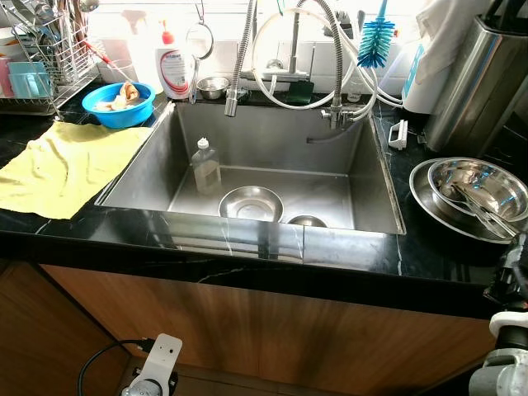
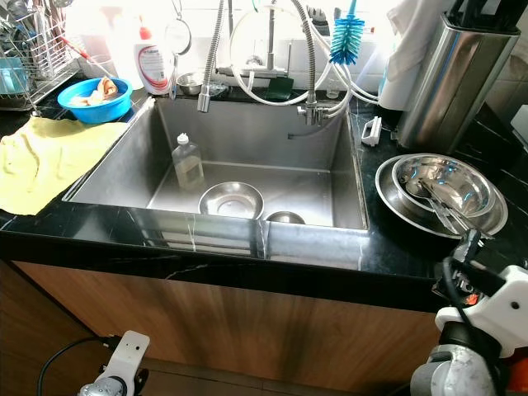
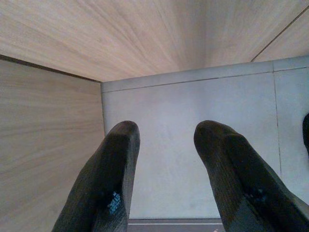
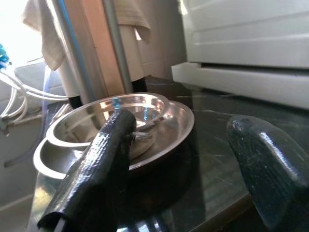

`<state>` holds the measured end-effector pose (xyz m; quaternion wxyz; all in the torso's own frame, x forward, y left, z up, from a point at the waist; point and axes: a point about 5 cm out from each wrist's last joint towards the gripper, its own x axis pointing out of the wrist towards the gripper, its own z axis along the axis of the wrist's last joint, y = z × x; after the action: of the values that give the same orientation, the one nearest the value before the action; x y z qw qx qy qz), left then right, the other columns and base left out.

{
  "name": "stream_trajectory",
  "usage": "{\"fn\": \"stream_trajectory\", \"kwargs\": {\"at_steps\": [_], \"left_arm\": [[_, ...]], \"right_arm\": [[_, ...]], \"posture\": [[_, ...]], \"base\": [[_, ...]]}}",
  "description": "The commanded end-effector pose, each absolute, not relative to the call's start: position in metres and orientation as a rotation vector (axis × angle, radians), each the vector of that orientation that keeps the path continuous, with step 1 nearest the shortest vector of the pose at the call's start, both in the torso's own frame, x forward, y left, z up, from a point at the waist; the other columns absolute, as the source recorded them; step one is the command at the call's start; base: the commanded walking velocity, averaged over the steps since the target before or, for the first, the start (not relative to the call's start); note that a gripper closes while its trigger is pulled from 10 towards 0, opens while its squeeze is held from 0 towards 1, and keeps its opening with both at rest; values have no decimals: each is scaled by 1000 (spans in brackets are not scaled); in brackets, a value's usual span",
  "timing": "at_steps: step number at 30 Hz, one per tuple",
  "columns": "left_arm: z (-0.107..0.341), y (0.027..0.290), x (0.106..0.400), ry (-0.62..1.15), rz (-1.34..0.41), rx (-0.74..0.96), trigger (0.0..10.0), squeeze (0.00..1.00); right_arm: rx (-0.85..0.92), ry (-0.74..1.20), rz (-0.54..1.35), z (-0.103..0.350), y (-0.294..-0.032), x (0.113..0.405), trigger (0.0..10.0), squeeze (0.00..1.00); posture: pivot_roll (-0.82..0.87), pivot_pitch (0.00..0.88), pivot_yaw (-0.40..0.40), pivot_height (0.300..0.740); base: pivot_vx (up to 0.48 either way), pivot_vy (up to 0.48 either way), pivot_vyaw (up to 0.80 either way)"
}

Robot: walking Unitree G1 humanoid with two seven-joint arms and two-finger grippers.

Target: Kitchen organization

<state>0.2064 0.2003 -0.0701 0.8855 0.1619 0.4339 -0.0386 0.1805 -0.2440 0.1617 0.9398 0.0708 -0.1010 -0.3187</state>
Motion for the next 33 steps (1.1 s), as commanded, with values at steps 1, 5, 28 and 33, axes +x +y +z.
{"fn": "stream_trajectory", "kwargs": {"at_steps": [1, 5, 28, 33], "left_arm": [[-73, 203, 201, 929, -84, 346, 10000, 0], [-73, 203, 201, 930, -84, 345, 10000, 0], [-72, 202, 203, 918, -72, 341, 10000, 0], [-72, 202, 203, 917, -70, 339, 10000, 0]], "right_arm": [[244, -169, -681, 151, -238, 180, 10000, 0], [273, -161, -666, 149, -236, 182, 10000, 0], [338, -210, -570, 160, -232, 201, 8902, 0], [340, -215, -560, 162, -230, 203, 2510, 0]], "posture": [[-185, 0, 11, 740], [-185, 0, 10, 740], [-176, 0, 1, 740], [-176, 0, 1, 740]], "base": [[0, 0, 0], [0, 0, 0], [0, 0, 0], [0, 0, 0]]}}
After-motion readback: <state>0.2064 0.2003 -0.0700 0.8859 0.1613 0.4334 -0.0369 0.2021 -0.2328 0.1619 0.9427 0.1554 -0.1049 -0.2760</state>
